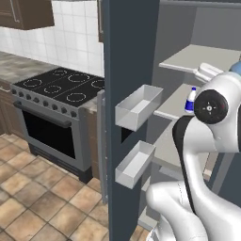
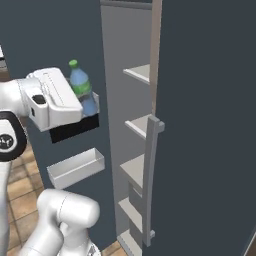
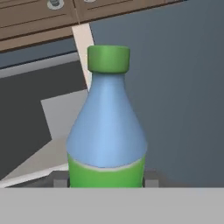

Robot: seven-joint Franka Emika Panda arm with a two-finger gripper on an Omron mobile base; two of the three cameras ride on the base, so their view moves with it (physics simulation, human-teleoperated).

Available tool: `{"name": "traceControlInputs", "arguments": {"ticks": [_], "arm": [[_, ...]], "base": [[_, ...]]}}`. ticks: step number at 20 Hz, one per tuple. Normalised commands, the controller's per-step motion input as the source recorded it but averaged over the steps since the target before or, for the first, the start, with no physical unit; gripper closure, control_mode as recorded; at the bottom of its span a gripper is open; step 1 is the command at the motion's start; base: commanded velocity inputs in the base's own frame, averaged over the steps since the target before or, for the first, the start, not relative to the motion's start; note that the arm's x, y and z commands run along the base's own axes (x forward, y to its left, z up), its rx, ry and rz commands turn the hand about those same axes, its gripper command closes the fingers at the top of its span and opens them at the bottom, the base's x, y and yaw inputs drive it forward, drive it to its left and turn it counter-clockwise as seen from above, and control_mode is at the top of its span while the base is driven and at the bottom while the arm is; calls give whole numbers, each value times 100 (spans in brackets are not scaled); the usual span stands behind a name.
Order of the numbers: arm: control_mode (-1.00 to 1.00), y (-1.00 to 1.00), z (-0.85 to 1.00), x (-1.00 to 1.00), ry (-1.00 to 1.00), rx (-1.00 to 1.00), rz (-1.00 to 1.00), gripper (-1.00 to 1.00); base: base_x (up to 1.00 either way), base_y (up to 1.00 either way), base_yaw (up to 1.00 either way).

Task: Take the bottled waters from the counter and place them in the freezer to freeze. Close the freezer door after placing the bottles.

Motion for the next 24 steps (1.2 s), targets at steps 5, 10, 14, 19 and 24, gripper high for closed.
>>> {"name": "traceControlInputs", "arguments": {"ticks": [5,10,14,19,24], "arm": [[-100,16,11,15,5,-14,0,100],[-100,14,1,11,5,-6,0,100],[-100,-17,2,3,0,8,0,100],[-100,-10,5,31,1,9,0,100],[-100,0,32,45,17,1,0,100]], "base": [[0,0,0],[0,0,0],[0,0,0],[0,0,0],[0,0,0]]}}
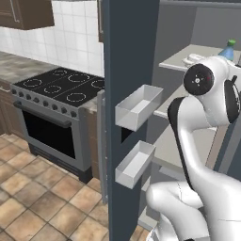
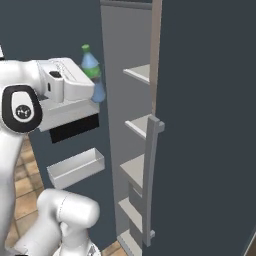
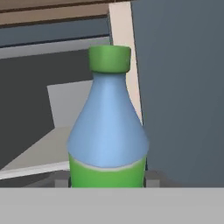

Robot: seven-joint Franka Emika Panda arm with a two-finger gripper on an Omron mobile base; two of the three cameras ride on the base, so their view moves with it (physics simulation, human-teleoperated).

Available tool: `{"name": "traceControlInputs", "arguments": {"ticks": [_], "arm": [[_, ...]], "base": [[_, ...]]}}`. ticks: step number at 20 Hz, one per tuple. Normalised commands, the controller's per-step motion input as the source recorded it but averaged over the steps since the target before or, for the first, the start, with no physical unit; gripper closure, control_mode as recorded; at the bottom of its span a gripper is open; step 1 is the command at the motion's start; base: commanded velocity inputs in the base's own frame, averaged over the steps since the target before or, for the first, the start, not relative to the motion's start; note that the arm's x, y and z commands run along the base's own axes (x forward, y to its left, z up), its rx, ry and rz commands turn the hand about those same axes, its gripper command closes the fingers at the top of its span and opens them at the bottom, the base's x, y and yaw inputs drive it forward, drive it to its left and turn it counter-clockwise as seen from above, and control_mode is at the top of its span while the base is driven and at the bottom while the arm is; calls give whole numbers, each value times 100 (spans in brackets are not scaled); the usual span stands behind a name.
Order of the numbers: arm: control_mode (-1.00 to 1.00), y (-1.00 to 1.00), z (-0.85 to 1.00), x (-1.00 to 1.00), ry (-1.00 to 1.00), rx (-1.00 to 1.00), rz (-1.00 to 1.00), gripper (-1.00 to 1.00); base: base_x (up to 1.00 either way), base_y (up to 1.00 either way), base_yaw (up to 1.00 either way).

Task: Take the bottled waters from the counter and place them in the freezer to freeze. Close the freezer door after placing the bottles.

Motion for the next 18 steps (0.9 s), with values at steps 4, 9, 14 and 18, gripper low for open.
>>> {"name": "traceControlInputs", "arguments": {"ticks": [4,9,14,18], "arm": [[-100,-3,16,39,12,0,0,100],[-100,-20,0,22,0,0,0,100],[-100,-29,-11,22,0,0,0,100],[-100,-8,-8,44,0,0,0,100]], "base": [[0,0,0],[0,0,0],[0,0,0],[0,0,0]]}}
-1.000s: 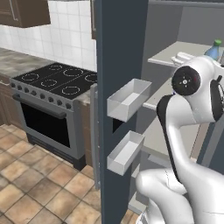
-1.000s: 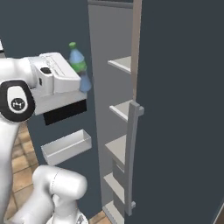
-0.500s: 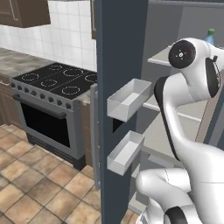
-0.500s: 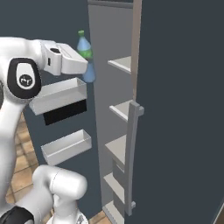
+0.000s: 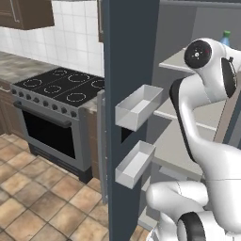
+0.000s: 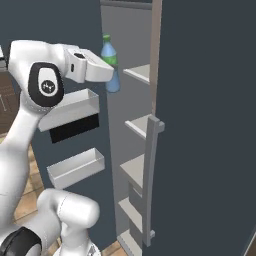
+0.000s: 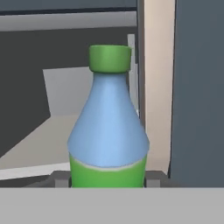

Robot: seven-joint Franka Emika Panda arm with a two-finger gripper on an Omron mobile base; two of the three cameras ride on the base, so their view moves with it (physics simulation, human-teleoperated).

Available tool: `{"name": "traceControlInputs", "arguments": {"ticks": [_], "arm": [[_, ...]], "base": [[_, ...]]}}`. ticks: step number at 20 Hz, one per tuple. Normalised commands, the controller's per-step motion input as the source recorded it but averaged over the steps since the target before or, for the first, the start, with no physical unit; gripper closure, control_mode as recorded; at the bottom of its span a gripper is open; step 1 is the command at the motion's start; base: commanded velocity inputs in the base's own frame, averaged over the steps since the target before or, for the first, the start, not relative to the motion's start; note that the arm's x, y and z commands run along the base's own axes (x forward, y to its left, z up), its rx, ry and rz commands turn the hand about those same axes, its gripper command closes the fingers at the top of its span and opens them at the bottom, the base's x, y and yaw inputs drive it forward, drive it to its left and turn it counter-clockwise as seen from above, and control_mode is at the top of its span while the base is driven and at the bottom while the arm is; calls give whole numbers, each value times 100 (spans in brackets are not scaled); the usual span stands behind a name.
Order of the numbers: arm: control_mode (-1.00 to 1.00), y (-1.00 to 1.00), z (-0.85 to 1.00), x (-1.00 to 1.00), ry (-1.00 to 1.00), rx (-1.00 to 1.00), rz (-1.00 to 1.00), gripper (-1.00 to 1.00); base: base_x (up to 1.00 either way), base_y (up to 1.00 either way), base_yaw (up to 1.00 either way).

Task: Take the bottled waters from the counter and place them in the freezer to freeze. Close the freezer door after placing the bottles.

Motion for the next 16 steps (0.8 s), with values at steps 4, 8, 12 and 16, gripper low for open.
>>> {"name": "traceControlInputs", "arguments": {"ticks": [4,8,12,16], "arm": [[-100,0,0,24,0,0,0,100],[-100,-5,-1,11,0,0,0,100],[-100,-15,0,15,0,0,0,100],[-100,-13,4,1,-1,0,0,100]], "base": [[0,0,0],[0,0,0],[0,0,0],[0,0,0]]}}
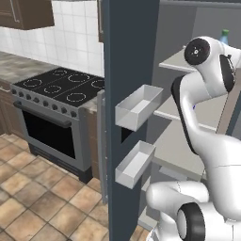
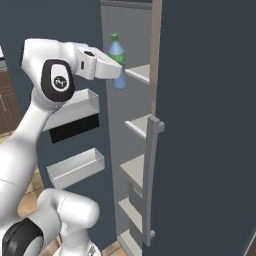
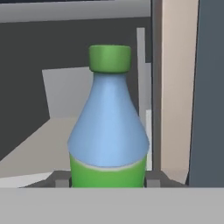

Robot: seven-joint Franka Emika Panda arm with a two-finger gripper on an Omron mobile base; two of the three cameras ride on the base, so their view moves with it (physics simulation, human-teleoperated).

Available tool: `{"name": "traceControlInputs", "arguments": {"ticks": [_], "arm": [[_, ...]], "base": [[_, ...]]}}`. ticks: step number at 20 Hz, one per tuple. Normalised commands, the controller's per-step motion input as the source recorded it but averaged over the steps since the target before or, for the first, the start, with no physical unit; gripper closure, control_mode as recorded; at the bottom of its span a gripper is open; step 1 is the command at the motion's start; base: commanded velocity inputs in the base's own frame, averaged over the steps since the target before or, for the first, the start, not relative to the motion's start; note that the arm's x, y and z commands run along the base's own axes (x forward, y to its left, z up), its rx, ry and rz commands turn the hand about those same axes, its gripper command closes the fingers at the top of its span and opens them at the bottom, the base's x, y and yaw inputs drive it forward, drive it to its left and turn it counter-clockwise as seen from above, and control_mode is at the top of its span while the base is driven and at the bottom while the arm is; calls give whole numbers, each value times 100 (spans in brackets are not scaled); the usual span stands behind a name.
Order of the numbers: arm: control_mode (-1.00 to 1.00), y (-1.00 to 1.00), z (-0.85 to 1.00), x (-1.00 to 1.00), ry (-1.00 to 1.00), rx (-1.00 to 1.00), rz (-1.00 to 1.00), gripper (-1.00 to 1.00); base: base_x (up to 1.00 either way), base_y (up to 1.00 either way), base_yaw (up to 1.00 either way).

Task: Take the bottled waters from the counter and place them in the freezer to freeze. Close the freezer door after placing the bottles.

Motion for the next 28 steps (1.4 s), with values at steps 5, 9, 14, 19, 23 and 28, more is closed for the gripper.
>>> {"name": "traceControlInputs", "arguments": {"ticks": [5,9,14,19,23,28], "arm": [[-100,-7,10,30,0,0,0,100],[-100,-9,4,60,0,0,0,100],[-100,-29,0,56,0,0,0,100],[-100,-34,0,43,0,0,0,100],[-100,-6,-5,31,0,0,0,100],[-100,-1,-20,18,0,0,0,100]], "base": [[0,0,0],[0,0,0],[0,0,0],[0,0,0],[0,0,0],[0,0,0]]}}
